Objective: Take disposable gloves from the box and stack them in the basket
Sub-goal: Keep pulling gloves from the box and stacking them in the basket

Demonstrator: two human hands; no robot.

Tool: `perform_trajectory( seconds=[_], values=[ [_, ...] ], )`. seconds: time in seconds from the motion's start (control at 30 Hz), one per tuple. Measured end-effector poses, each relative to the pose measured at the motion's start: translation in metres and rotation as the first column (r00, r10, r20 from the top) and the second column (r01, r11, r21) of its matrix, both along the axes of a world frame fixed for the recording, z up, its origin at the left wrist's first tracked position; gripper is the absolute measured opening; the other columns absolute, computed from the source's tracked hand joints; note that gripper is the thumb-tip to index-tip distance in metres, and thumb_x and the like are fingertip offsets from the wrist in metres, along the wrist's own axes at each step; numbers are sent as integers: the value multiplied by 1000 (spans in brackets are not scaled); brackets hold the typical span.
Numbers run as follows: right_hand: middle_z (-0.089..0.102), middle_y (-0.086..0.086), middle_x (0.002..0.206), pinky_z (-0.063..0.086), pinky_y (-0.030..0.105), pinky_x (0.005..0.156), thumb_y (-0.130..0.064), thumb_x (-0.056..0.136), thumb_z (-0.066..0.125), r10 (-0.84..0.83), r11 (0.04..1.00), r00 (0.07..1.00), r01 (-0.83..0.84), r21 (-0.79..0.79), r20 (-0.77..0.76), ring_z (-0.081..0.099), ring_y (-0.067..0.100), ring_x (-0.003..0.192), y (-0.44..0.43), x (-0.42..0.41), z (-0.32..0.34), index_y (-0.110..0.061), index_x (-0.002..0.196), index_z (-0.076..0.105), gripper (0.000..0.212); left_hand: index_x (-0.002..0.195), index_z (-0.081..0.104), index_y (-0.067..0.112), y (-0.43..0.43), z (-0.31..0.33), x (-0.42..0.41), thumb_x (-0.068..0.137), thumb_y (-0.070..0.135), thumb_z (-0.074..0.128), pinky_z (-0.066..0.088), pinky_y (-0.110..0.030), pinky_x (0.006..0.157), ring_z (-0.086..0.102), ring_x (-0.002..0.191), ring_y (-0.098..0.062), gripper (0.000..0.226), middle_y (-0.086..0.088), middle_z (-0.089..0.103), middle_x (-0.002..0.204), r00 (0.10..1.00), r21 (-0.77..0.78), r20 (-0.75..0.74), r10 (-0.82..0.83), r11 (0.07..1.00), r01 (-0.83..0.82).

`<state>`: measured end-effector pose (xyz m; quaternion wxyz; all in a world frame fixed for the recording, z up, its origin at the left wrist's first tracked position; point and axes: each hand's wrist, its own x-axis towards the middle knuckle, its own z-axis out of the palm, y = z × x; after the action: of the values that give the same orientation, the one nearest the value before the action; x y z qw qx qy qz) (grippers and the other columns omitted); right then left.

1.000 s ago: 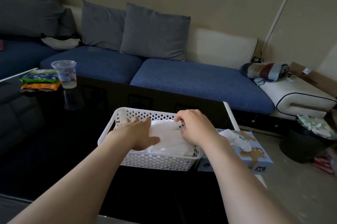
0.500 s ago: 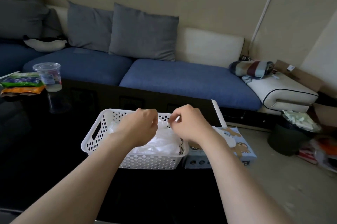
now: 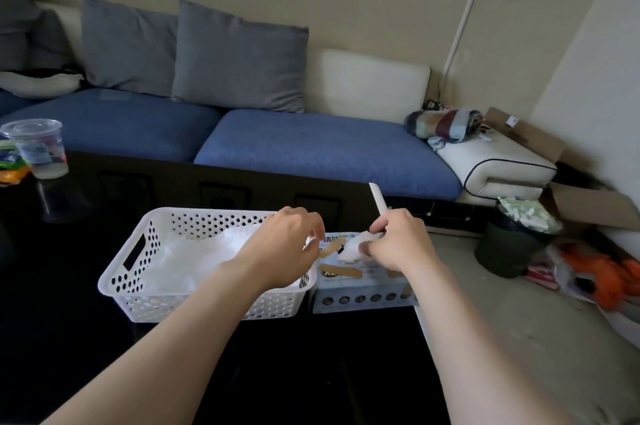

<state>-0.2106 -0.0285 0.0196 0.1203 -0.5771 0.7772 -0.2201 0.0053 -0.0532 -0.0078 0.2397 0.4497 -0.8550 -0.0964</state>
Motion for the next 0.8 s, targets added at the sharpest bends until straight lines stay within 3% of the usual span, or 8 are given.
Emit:
perform_trajectory(
  seconds=[0.1,0.23,0.47,0.6,0.8],
  values=[
    [70,-4,96,59,33,77,-30,86,90,36,997,999,-34,-64,26,67,16,88,-1,-12,-9,-22,102,80,20,116,67,26,1,0,-14,102,27,55,50,-38,97,60,110,-16,18,7,66,115,1000,22,9,-9,1000,9],
    [72,-7,94,51,28,72,-29,98,78,129,983,992,-127,-133,10,67,13,87,-5,-18,-16,-25,98,82,7,123,67,24,1,-2,-31,102,25,56,48,-35,99,60,113,-16,24,7,67,122,1000,35,9,-7,999,6],
    [70,-4,85,58,41,73,-28,109,59,202,950,979,-198,-242,-8,66,16,79,-10,-24,-26,-21,87,72,26,137,54,21,-5,-14,-50,97,37,62,49,-44,98,63,114,-25,45,1,66,125,998,115,63,16,993,-24],
    [64,-3,83,41,28,60,-30,111,52,184,943,983,-168,-287,28,60,15,76,-10,-26,-29,-20,84,57,30,143,46,27,-9,-17,-56,87,61,70,39,-44,106,62,119,-22,69,6,67,131,988,109,157,10,994,-27],
    [60,-2,78,36,20,56,-36,113,50,186,944,972,-135,-302,146,54,11,67,-8,-20,-28,-12,90,61,34,130,46,30,-13,-20,-57,83,67,72,36,-42,105,66,111,-19,65,8,70,124,987,100,158,37,993,-54]
  ],
)
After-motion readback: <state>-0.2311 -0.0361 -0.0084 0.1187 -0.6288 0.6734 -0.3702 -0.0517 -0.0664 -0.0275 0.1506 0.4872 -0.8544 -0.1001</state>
